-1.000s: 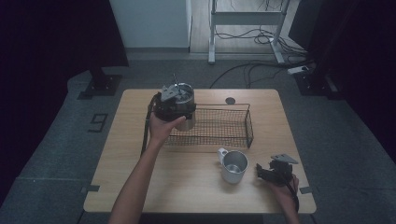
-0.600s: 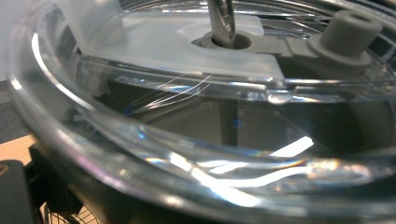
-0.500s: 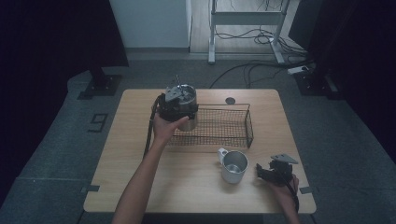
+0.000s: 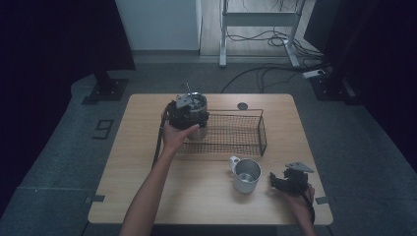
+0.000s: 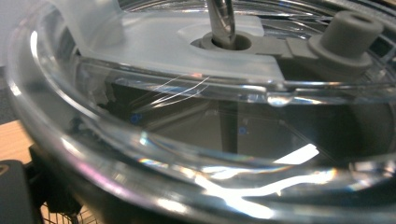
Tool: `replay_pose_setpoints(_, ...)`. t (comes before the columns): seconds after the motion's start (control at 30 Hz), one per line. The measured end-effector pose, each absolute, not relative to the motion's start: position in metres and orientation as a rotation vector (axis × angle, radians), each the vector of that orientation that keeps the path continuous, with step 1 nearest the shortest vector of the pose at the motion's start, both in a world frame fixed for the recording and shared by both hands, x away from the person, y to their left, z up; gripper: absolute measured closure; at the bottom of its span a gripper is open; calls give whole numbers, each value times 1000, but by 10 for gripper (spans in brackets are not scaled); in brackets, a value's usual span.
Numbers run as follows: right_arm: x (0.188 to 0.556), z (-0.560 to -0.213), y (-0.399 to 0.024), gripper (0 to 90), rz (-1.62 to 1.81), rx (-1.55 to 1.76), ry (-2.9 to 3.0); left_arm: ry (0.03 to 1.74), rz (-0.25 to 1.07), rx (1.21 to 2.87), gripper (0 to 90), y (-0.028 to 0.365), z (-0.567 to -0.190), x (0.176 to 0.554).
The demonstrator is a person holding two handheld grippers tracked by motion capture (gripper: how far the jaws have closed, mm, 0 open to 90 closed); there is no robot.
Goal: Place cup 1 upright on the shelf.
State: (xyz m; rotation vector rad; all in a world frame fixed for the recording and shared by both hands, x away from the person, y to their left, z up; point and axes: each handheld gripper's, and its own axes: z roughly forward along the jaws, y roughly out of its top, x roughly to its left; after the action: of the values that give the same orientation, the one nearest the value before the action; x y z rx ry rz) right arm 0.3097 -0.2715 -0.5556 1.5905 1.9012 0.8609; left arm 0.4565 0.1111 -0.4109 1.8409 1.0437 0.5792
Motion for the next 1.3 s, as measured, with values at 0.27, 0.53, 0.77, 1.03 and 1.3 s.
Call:
replay_pose_setpoints(0.27, 310, -556, -271, 158, 861, 1591, 1901, 1068, 573, 1850, 40, 113, -423, 459)
replay_pose_setpoints(0.53, 310, -556, -272, 158, 861, 1590, 1902, 1092, 567, 1858, 40, 114, -432, 462)
replay_pose_setpoints(0.77, 310, -556, -272, 158, 861, 1590, 1901, 1101, 566, 1864, 40, 113, -436, 464)
replay_pose_setpoints(1.03, 310, -556, -272, 158, 861, 1590, 1901, 1120, 561, 1879, 40, 113, -444, 466)
replay_pose_setpoints(1.3, 310, -556, -272, 158, 861, 1590, 1901, 1150, 569, 1882, 40, 116, -451, 468)
